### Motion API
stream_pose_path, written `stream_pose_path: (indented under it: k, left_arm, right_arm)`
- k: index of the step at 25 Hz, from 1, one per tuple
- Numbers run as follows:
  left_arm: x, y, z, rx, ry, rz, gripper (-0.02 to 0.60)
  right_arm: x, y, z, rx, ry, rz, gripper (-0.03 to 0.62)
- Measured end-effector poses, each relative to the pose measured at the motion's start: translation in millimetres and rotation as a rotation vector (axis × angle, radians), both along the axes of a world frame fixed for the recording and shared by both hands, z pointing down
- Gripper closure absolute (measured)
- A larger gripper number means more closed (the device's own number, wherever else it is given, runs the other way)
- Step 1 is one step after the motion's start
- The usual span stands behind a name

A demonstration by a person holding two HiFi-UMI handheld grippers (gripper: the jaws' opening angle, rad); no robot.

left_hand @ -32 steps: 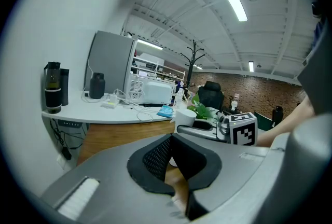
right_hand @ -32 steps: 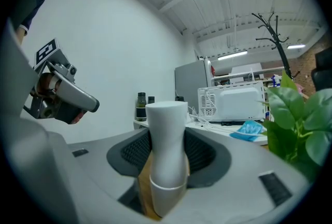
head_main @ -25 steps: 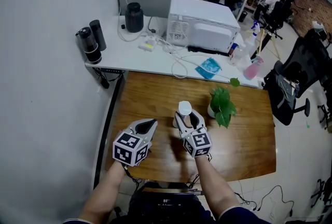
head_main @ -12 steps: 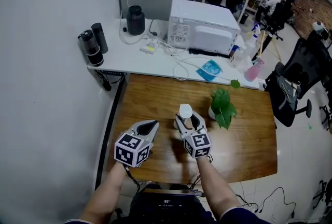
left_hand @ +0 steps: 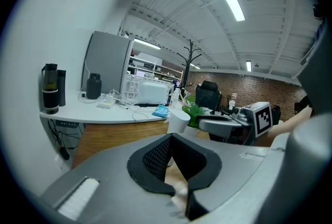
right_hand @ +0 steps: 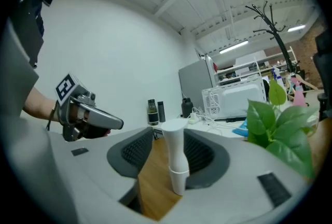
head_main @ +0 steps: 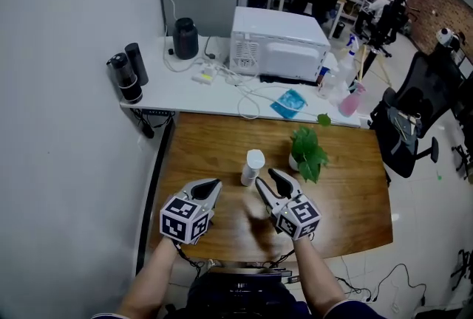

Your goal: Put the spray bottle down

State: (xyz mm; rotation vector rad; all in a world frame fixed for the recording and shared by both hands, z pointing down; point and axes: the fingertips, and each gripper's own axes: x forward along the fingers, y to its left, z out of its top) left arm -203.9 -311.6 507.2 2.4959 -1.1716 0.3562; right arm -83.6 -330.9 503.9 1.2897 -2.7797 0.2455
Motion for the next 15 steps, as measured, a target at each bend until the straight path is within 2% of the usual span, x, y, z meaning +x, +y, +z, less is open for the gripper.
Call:
stream_pose_path:
  k: [1, 2, 3, 6, 15]
  left_arm:
    - [1.1, 2.6, -2.4, 0.005, 0.0, 0.001, 0.572]
    - [2.5, 4.9, -5.7, 0.012, 0.001, 0.002, 0.572]
    - [4.2, 7.2, -9.4, 0.022, 0.003, 0.003, 0.572]
    - [13.1, 12.9, -18.4, 0.043, 0.006, 0.012, 0.572]
    - [32.4, 30.0, -30.1, 0.066, 0.012, 0.027, 0.572]
  right_arm:
    - [4.5, 7.9, -7.8, -0.001, -0.004, -0.007, 0.425]
    - [9.5, 15.8, -15.2, -0.009, -0.015, -0.006, 0.48]
    - [14.4, 23.6, -22.7, -0.019, -0.035, 0.001, 0.583]
    - [25.7, 44.0, -44.1, -0.024, -0.094, 0.015, 0.594]
    - [26.8, 69.4, -64.0, -0.041, -0.116, -0.04, 0.594]
